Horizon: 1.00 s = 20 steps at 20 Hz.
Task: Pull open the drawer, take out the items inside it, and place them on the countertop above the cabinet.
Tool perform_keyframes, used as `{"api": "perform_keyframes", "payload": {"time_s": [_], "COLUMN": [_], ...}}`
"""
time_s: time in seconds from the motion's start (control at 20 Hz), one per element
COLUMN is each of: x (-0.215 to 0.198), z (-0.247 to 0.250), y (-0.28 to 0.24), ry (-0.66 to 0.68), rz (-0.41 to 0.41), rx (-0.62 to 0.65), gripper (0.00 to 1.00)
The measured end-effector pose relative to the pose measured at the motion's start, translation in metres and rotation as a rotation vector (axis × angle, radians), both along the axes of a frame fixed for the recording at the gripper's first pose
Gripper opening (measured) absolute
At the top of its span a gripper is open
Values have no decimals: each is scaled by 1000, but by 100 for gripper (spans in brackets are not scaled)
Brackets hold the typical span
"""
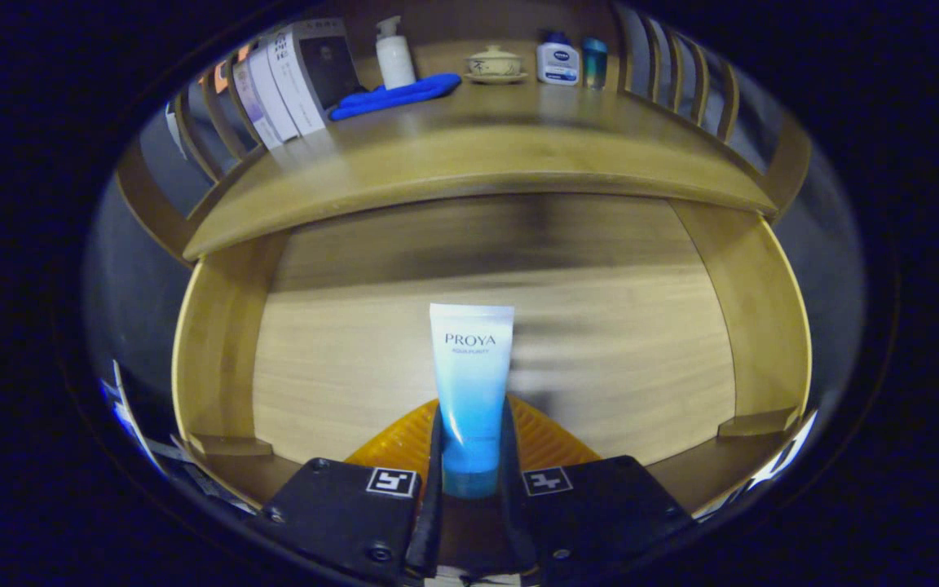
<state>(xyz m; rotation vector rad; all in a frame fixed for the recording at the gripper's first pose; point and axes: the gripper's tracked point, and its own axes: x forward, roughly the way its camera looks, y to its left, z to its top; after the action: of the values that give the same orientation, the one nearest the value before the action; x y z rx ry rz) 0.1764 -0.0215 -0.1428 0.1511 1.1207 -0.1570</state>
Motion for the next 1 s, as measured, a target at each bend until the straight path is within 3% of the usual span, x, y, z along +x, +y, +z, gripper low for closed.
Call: {"api": "perform_keyframes", "payload": {"time_s": [0.45,1.0], "x": [1,77], "z": [66,139], "y": [-1,0], "ry": [-99,-229], "rz": [32,58], "rx": [12,-65], "gripper": [34,34]}}
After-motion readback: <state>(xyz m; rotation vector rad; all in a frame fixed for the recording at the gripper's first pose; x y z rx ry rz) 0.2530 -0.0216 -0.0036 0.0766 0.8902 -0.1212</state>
